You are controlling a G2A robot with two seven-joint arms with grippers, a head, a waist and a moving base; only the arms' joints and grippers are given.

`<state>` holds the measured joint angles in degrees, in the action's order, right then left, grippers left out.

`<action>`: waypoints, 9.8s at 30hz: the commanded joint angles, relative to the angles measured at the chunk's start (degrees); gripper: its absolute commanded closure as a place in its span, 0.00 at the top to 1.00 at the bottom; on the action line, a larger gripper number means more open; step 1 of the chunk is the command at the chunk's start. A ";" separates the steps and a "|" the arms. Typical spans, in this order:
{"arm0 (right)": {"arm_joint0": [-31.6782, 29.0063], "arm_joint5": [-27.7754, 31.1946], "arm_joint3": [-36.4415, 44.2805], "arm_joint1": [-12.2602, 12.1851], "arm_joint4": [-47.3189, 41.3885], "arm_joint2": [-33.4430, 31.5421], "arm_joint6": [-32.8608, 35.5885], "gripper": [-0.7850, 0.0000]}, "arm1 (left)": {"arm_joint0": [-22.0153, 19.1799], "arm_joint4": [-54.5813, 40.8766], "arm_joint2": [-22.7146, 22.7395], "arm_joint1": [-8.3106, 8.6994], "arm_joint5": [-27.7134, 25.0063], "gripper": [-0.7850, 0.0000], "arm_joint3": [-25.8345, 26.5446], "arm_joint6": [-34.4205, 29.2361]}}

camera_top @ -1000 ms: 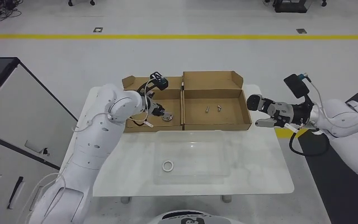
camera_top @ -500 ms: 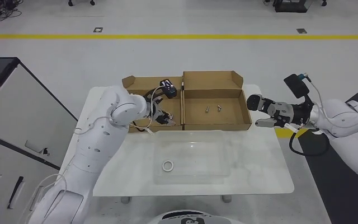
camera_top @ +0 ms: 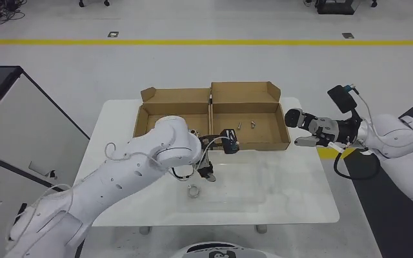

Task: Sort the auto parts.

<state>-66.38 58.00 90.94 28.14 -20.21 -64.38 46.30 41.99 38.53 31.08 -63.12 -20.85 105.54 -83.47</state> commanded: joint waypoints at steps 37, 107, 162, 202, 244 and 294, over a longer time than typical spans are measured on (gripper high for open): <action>0.00 0.00 0.00 0.00 0.00 0.00 0.00 1.00 | -8.97 -4.08 -21.34 -1.43 -2.94 0.90 -11.52 2.95; 0.00 0.00 0.00 0.00 0.00 0.00 0.00 1.00 | -7.23 -2.26 -21.34 -7.51 -4.40 0.48 -21.94 4.40; 0.00 0.00 0.00 0.00 0.00 0.00 0.00 1.00 | -16.62 -13.44 -20.44 -2.72 -1.30 0.00 -9.47 4.69; 0.00 0.00 0.00 0.00 0.00 0.00 0.00 1.00 | 12.24 -47.63 22.25 13.68 -37.15 0.00 -13.93 46.95; 0.00 0.00 0.00 0.00 0.00 0.00 0.00 1.00 | 20.10 -91.46 34.19 0.60 -37.15 0.00 -2.66 37.17; 0.00 0.00 0.00 0.00 0.00 0.00 0.00 1.00 | 21.51 -86.85 36.24 -0.29 -37.15 0.00 -4.43 37.18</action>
<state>-66.38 58.00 90.94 28.14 -20.21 -64.38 46.30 63.55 -47.17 67.49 -63.37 -58.00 101.02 -46.29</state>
